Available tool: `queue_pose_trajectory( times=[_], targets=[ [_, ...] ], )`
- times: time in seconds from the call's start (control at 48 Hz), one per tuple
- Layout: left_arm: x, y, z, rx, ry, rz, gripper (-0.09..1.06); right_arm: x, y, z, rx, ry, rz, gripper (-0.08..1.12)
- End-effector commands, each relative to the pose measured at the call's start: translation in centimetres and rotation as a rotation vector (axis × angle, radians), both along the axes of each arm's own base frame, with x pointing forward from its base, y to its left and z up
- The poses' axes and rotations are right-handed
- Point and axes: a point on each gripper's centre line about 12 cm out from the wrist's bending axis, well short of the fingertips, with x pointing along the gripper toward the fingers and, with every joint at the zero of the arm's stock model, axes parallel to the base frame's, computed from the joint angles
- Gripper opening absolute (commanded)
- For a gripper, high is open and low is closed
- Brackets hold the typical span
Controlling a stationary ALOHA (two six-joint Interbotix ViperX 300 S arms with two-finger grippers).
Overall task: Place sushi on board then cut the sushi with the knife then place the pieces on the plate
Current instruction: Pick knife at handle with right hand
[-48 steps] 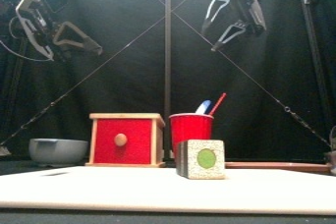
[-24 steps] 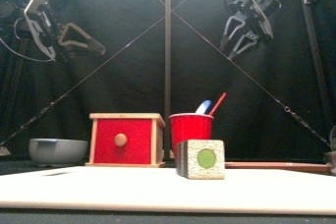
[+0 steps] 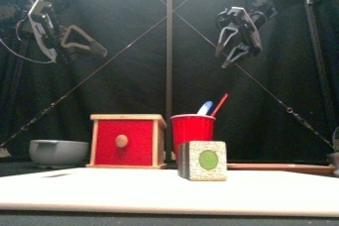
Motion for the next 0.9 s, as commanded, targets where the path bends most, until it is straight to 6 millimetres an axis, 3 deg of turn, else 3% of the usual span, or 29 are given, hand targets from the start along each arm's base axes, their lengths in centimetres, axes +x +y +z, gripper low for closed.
queue_pose_trajectory(
  times=[0.021, 0.354, 0.896],
  targets=[
    [0.4, 0.1, 1.0, 0.004, -0.033, 0.004, -0.01, 0.4, -0.8, 1.0, 0.059, -0.02, 0.028, 0.85],
    [0.2, 0.2, 0.8, 0.003, -0.026, 0.006, -0.01, 0.5, -2.9, -1.1, 0.237, 0.075, 0.043, 0.85],
    [-0.1, 0.2, -0.1, 0.0, -0.005, 0.01, -0.01, 3.7, -4.1, -6.2, 0.47, 0.266, 0.152, 0.86]
  ],
)
